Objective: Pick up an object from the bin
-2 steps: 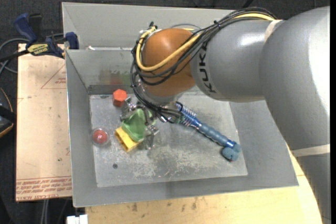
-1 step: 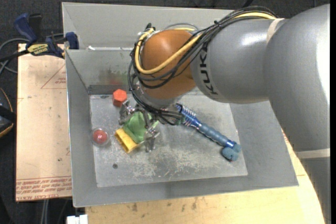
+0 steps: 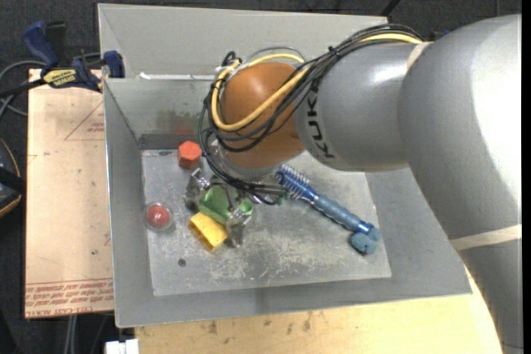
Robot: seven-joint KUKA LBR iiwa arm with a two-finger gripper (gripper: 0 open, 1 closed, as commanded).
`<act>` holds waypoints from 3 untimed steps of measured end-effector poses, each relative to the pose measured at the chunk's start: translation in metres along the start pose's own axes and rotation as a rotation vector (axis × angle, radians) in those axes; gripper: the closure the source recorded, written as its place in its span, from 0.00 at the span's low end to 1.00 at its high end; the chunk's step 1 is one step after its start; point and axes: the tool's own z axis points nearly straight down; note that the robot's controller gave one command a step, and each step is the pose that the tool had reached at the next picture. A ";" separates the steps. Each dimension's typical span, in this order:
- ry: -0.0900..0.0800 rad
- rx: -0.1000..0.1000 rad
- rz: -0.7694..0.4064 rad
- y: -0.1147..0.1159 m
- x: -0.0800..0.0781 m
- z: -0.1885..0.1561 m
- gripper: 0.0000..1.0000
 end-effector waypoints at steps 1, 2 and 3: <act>0.001 0.001 0.003 0.000 -0.002 -0.003 0.00; 0.000 0.001 0.004 0.000 -0.003 -0.003 1.00; 0.003 0.000 0.007 -0.001 -0.004 -0.007 1.00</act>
Offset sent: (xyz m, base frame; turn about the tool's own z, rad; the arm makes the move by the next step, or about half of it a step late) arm 0.0000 0.0000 0.0000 0.0000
